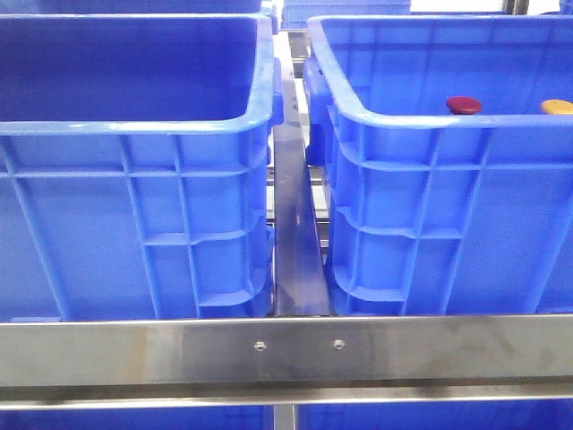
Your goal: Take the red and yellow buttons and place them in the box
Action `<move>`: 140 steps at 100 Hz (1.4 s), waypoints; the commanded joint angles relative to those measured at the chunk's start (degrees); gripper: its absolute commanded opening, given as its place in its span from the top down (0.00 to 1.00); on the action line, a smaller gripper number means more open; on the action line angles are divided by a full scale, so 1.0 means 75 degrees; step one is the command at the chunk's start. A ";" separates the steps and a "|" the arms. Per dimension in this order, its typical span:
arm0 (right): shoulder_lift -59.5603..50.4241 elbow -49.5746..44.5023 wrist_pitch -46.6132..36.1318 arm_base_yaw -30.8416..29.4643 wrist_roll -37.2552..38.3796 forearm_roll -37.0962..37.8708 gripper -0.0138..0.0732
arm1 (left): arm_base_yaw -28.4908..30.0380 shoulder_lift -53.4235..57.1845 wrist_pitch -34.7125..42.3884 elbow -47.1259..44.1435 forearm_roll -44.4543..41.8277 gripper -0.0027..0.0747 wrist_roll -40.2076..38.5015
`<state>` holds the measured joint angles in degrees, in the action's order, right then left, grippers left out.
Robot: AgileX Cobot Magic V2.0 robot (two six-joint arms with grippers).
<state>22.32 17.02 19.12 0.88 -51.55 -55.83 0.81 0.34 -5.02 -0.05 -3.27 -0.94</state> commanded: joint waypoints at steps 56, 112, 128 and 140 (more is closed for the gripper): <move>0.0019 0.0218 -0.0228 0.0008 -0.0091 -0.0124 0.92 | 0.0026 0.0234 0.0670 -0.0411 0.0079 0.99 -0.0066; 0.0019 0.0218 -0.0735 -0.0015 -0.0091 -0.0142 0.92 | 0.0026 0.0234 0.0670 -0.0411 0.0079 0.99 -0.0066; -0.0071 0.0218 -0.1195 -0.0015 0.0421 0.0522 0.92 | 0.0026 0.0234 0.0670 -0.0411 0.0079 0.99 -0.0066; -0.0170 0.0127 -0.1481 -0.0015 0.2154 0.2592 0.92 | 0.0026 0.0234 0.0670 -0.0411 0.0079 0.99 -0.0066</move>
<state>21.49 16.90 12.72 0.88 -44.33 -46.31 0.81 0.34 -4.92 -0.05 -3.14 -0.94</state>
